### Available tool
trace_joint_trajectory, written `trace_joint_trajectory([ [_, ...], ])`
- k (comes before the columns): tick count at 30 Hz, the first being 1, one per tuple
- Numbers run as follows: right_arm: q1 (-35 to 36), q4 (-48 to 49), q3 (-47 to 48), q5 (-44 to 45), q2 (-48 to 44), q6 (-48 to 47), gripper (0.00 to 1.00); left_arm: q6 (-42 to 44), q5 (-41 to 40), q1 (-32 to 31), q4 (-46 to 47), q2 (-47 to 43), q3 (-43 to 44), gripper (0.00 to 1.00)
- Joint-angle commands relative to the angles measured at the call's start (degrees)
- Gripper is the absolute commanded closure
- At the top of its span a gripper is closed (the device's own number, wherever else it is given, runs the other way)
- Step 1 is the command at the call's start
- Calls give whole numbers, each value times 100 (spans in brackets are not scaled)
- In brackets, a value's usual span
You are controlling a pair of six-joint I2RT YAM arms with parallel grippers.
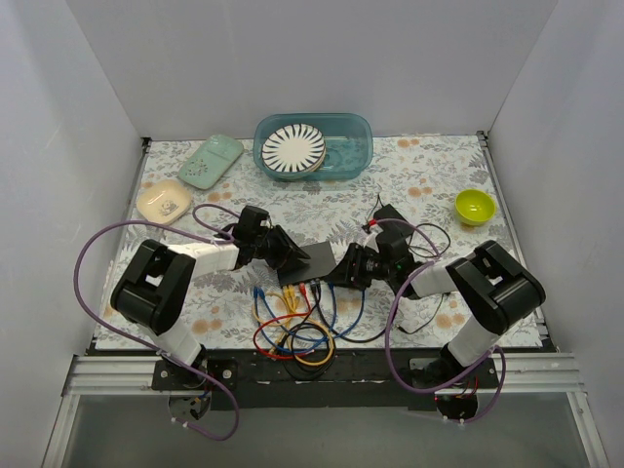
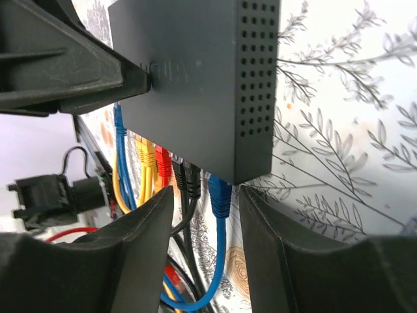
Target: Pull the plug from the switch port
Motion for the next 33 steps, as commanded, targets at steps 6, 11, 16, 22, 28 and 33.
trace_joint_trajectory([
  [6, -119, 384, -371, 421, 99, 720, 56, 146, -208, 22, -357, -171, -204, 68],
  [11, -128, 358, -239, 501, 222, 755, 57, 137, -208, 22, -348, -145, -204, 68],
  [16, -137, 402, -99, 510, 406, 870, 58, 110, -190, 22, -322, -145, -213, 68],
  [22, -146, 437, -46, 501, 574, 888, 61, 110, -164, 22, -331, -145, -204, 68],
  [28, -163, 340, -151, 483, 565, 721, 70, 102, -137, 22, -304, -145, -240, 68],
  [33, -163, 288, -116, 326, 618, 431, 72, 67, -85, 22, -217, -101, -275, 68],
])
